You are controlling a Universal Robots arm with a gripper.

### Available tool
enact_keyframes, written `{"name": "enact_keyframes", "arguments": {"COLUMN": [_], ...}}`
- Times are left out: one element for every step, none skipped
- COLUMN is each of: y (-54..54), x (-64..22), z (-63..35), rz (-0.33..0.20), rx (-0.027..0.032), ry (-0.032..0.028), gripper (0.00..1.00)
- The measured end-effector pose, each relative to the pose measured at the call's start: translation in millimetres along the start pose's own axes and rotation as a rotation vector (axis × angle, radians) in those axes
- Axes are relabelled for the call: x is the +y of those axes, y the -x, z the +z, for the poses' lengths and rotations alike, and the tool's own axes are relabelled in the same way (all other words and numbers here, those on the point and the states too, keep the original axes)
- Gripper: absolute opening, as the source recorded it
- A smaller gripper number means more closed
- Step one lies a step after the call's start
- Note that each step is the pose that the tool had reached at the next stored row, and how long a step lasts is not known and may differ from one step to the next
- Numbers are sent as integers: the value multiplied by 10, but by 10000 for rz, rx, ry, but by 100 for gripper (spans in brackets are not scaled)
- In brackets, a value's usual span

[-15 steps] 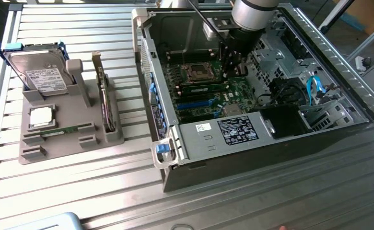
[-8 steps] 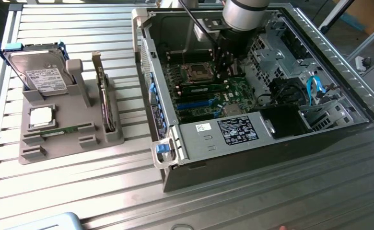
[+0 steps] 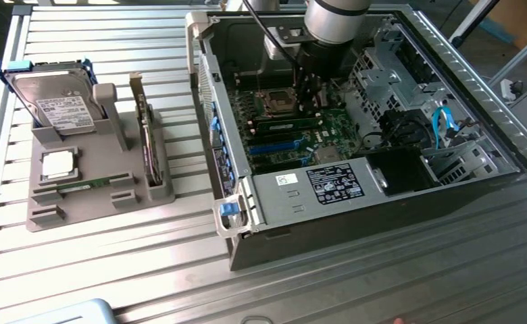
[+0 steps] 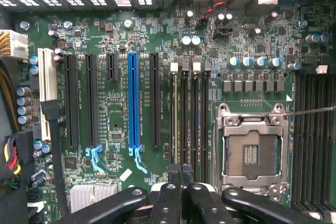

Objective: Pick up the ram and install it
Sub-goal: 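Press down the ram until it locks into place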

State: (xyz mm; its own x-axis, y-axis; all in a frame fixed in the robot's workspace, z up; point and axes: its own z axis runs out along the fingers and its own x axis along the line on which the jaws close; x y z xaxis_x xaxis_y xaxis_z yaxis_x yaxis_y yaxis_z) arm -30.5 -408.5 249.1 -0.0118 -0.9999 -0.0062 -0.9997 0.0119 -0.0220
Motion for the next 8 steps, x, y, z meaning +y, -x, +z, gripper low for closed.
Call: {"name": "enact_keyframes", "arguments": {"y": [0,0,-1,-1,-1,-1,-1,-1], "x": [3,9,35,51,55,55,55,55], "z": [0,0,-1,-1,-1,-1,-1,-1], "rz": [-1,-1,-1,-1,0,-1,-1,-1], "rx": [0,0,0,-1,-1,-2,-1,-1], "ry": [0,-2,-18,-26,-27,-28,-28,-28], "gripper": [10,10,10,10,10,10,10,10]}}
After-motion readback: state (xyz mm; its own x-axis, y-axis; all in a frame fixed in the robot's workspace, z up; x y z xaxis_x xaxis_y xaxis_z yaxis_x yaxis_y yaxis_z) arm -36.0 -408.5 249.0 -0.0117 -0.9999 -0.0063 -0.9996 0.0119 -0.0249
